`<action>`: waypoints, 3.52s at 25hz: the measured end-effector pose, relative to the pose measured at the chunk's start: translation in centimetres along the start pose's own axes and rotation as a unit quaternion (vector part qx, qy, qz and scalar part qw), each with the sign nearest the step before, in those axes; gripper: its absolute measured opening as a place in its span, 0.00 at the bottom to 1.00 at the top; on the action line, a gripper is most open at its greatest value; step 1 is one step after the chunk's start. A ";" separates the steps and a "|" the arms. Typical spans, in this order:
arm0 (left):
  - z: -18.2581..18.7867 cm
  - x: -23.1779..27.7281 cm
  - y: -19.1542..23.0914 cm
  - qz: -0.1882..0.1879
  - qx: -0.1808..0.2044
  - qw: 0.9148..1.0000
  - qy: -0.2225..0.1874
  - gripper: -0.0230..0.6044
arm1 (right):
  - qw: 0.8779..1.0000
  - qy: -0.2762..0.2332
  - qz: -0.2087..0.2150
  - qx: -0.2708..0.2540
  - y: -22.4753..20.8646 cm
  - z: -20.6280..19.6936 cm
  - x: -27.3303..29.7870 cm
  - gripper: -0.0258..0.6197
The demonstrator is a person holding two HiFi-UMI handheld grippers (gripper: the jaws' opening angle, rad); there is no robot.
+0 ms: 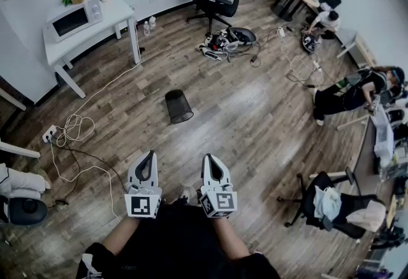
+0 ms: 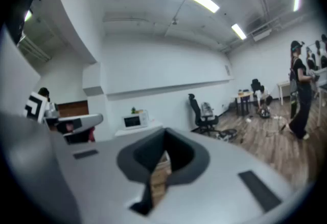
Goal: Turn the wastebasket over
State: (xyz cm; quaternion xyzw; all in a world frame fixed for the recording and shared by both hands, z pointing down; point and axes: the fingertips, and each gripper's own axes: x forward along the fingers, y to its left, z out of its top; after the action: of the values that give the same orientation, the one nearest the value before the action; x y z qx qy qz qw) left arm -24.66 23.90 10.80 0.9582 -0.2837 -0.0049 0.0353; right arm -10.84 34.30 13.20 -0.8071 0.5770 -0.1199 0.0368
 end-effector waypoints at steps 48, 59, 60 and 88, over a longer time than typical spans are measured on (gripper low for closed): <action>-3.8 9.9 -5.8 0.070 0.006 0.998 0.002 0.08 | 0.997 0.025 0.068 -0.016 -12.1 -1.6 6.4 0.09; -6.6 21.2 0.2 0.101 -0.007 0.994 0.027 0.08 | 0.992 0.056 0.107 -0.029 -14.4 -1.7 20.4 0.09; -6.8 22.1 1.1 0.107 -0.015 0.994 0.029 0.08 | 0.991 0.060 0.111 -0.032 -14.4 -1.7 21.8 0.09; -21.3 36.4 8.7 0.157 0.001 0.987 0.042 0.08 | 0.974 0.121 0.187 -0.038 -20.6 -17.8 44.2 0.09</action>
State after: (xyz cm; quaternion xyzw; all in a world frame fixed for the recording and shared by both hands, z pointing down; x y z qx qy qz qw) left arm 1.78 -1.76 33.04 0.9013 -0.4285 0.0415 0.0471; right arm 17.46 1.03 41.21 -0.6650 0.7222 -0.1855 -0.0423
